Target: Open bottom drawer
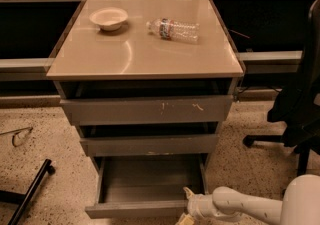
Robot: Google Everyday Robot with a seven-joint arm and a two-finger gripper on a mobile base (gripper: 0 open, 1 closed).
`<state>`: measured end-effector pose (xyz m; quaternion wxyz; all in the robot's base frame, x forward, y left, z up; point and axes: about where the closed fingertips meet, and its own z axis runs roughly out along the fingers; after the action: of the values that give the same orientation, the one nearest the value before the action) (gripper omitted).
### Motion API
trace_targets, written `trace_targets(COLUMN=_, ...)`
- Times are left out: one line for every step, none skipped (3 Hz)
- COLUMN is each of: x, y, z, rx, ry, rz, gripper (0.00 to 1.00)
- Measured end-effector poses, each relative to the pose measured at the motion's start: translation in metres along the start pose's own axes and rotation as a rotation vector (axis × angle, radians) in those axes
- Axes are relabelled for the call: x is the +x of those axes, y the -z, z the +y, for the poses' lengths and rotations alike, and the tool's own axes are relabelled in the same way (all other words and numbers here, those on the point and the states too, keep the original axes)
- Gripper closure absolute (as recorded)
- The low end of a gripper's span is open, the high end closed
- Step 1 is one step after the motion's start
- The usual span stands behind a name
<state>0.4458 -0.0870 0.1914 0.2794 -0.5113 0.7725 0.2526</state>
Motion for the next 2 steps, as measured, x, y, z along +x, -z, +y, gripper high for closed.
trace_targets(x=0.016, y=0.003, z=0.033, rx=-0.019, ry=-0.035, rz=-0.024, gripper=0.0)
trace_targets(x=0.027, y=0.019, z=0.071, rx=0.016, ry=-0.073, rz=-0.066, gripper=0.0)
